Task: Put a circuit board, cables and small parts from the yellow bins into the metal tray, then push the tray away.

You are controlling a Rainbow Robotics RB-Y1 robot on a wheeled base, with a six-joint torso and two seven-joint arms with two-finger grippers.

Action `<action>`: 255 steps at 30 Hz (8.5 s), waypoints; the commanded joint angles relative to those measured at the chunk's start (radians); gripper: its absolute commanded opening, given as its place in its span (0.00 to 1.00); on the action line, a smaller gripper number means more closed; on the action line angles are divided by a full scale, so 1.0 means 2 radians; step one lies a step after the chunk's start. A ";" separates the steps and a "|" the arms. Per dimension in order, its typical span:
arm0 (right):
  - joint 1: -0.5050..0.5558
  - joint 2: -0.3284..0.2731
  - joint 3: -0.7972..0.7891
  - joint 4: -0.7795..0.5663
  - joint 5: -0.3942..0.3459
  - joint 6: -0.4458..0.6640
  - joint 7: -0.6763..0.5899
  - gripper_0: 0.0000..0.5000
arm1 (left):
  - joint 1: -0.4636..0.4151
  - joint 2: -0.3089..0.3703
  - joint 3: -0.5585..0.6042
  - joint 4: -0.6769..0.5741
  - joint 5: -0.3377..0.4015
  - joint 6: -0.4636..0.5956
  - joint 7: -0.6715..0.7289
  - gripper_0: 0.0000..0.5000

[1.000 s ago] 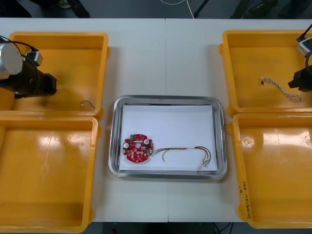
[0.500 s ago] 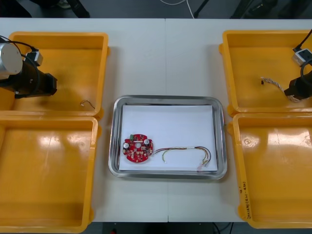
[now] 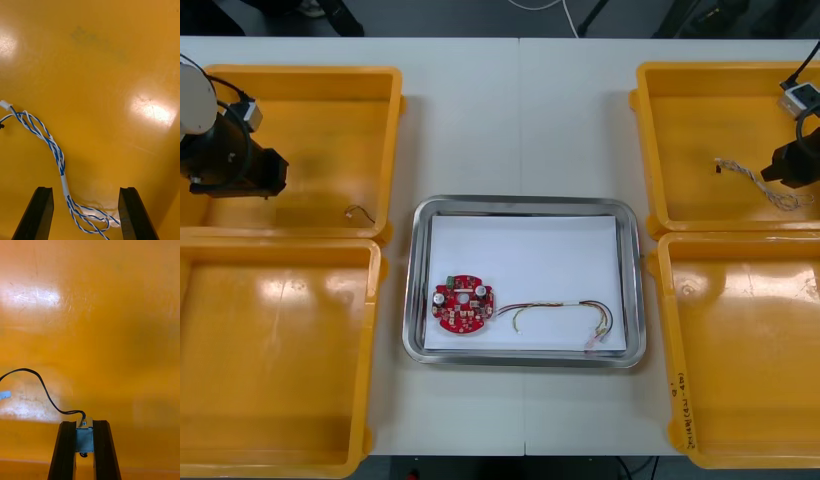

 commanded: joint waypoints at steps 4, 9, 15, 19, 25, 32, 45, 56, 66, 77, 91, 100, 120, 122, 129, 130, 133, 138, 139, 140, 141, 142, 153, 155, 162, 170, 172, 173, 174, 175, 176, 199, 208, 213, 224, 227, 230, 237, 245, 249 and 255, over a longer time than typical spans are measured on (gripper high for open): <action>-0.032 0.003 0.050 0.021 -0.008 -0.028 0.017 1.00 | 0.002 -0.012 0.050 -0.081 -0.020 0.085 -0.039 0.00; -0.059 0.014 0.050 0.070 -0.008 -0.028 0.028 1.00 | 0.000 -0.026 0.066 -0.123 -0.030 0.135 -0.035 0.00; -0.067 0.016 0.050 0.083 -0.006 -0.032 0.035 1.00 | -0.001 -0.046 0.073 -0.174 -0.048 0.178 -0.026 0.00; -0.078 0.018 0.051 0.092 -0.002 -0.032 0.039 1.00 | -0.011 -0.065 0.073 -0.202 -0.063 0.218 -0.020 0.00; -0.108 0.023 0.051 0.132 0.007 -0.026 0.049 1.00 | -0.027 -0.092 0.057 -0.232 -0.066 0.232 0.021 0.00; -0.130 0.024 0.051 0.136 0.034 0.009 0.047 1.00 | -0.052 -0.122 0.013 -0.242 -0.063 0.232 0.084 0.00; -0.146 0.029 0.050 0.140 0.063 0.040 0.037 1.00 | -0.069 -0.155 -0.084 -0.272 -0.051 0.226 0.180 0.00; -0.145 0.041 0.050 0.177 0.053 0.011 0.046 1.00 | -0.067 -0.181 -0.148 -0.293 -0.046 0.197 0.254 0.00; -0.143 0.048 0.050 0.197 0.051 -0.014 0.053 1.00 | -0.050 -0.188 -0.190 -0.293 -0.054 0.160 0.277 0.00; -0.130 0.051 0.050 0.198 0.041 -0.026 0.056 1.00 | -0.006 -0.181 -0.231 -0.292 -0.084 0.111 0.288 0.00; -0.114 0.050 0.050 0.198 0.031 -0.034 0.069 1.00 | 0.016 -0.161 -0.257 -0.274 -0.093 0.065 0.294 0.00; -0.104 0.045 0.051 0.198 0.031 -0.035 0.082 1.00 | 0.016 -0.158 -0.267 -0.244 -0.102 0.034 0.291 0.00; -0.078 0.038 0.051 0.198 0.006 -0.049 0.099 1.00 | 0.016 -0.158 -0.267 -0.247 -0.096 0.035 0.299 1.00; -0.077 0.038 0.051 0.198 0.005 -0.049 0.102 0.83 | 0.016 -0.156 -0.266 -0.250 -0.095 0.035 0.300 1.00; -0.074 0.038 0.051 0.198 0.006 -0.051 0.109 0.11 | 0.016 -0.154 -0.266 -0.255 -0.093 0.035 0.303 1.00; -0.074 0.038 0.051 0.198 0.006 -0.051 0.110 0.05 | 0.016 -0.152 -0.266 -0.257 -0.093 0.036 0.303 1.00; -0.074 0.037 0.051 0.198 0.006 -0.052 0.114 0.00 | 0.013 -0.148 -0.259 -0.268 -0.089 0.052 0.301 1.00; -0.074 0.037 0.051 0.192 0.001 -0.058 0.119 0.00 | -0.003 -0.140 -0.239 -0.291 -0.066 0.102 0.301 1.00; -0.074 0.035 0.051 0.185 0.001 -0.057 0.120 0.00 | -0.007 -0.136 -0.234 -0.298 -0.059 0.115 0.301 1.00; -0.074 0.035 0.051 0.176 0.003 -0.055 0.121 0.00 | -0.011 -0.133 -0.228 -0.304 -0.052 0.127 0.301 1.00; -0.074 0.034 0.051 0.172 0.003 -0.055 0.121 0.00 | -0.013 -0.131 -0.224 -0.308 -0.048 0.132 0.300 1.00; -0.074 0.032 0.051 0.164 0.004 -0.051 0.121 0.00 | -0.017 -0.127 -0.216 -0.314 -0.039 0.143 0.300 1.00; -0.076 0.010 0.029 0.076 0.020 0.034 0.110 0.00 | -0.047 -0.090 -0.148 -0.336 0.009 0.209 0.289 1.00; -0.075 0.004 0.013 0.062 0.026 0.062 0.109 0.00 | -0.050 -0.079 -0.137 -0.336 0.014 0.212 0.287 1.00; -0.074 -0.012 -0.043 0.018 0.053 0.155 0.106 0.00 | -0.050 -0.042 -0.105 -0.336 0.025 0.219 0.281 1.00; -0.034 -0.032 -0.099 -0.105 0.091 0.280 0.085 0.00 | -0.050 -0.003 -0.055 -0.333 0.061 0.232 0.258 1.00; -0.021 -0.037 -0.107 -0.139 0.091 0.304 0.067 0.00 | -0.050 0.003 -0.047 -0.331 0.061 0.232 0.243 1.00; -0.015 -0.039 -0.111 -0.162 0.091 0.319 0.056 0.00 | -0.050 0.007 -0.042 -0.328 0.061 0.232 0.234 1.00; -0.009 -0.040 -0.113 -0.184 0.090 0.335 0.047 0.00 | -0.050 0.009 -0.036 -0.324 0.062 0.232 0.224 1.00; -0.007 -0.040 -0.115 -0.194 0.091 0.343 0.043 0.00 | -0.050 0.010 -0.033 -0.322 0.062 0.232 0.220 1.00; -0.003 -0.040 -0.115 -0.216 0.091 0.357 0.034 0.00 | -0.050 0.012 -0.029 -0.317 0.064 0.232 0.213 1.00; 0.005 0.004 -0.008 -0.480 -0.016 0.378 -0.046 0.00 | -0.038 0.013 -0.004 -0.258 0.052 0.220 0.137 1.00; -0.004 0.004 0.052 -0.513 -0.054 0.378 -0.042 0.00 | 0.000 0.007 -0.004 -0.256 0.044 0.164 0.124 1.00; -0.028 0.009 0.105 -0.522 -0.054 0.363 -0.052 0.00 | 0.010 0.003 -0.006 -0.250 0.041 0.150 0.121 1.00; -0.057 0.088 0.155 -0.510 -0.017 0.364 -0.075 0.00 | 0.012 -0.008 -0.039 -0.200 0.019 0.098 0.119 1.00; -0.060 0.105 0.170 -0.507 0.000 0.361 -0.080 0.00 | 0.012 -0.013 -0.048 -0.192 0.009 0.088 0.118 1.00; -0.059 0.116 0.191 -0.506 0.014 0.352 -0.085 0.00 | 0.012 -0.016 -0.059 -0.179 0.005 0.071 0.119 1.00; -0.051 0.141 0.213 -0.483 0.019 0.342 -0.098 0.00 | 0.012 -0.027 -0.082 -0.159 -0.007 0.043 0.122 1.00; -0.024 0.147 0.266 -0.480 0.050 0.267 -0.104 0.00 | 0.022 -0.039 -0.090 -0.154 -0.007 0.036 0.124 1.00; -0.005 0.148 0.278 -0.480 0.069 0.246 -0.102 0.00 | 0.032 -0.040 -0.102 -0.154 -0.007 0.017 0.125 1.00; 0.022 0.147 0.288 -0.480 0.090 0.228 -0.102 0.00 | 0.042 -0.040 -0.109 -0.154 -0.008 -0.001 0.126 1.00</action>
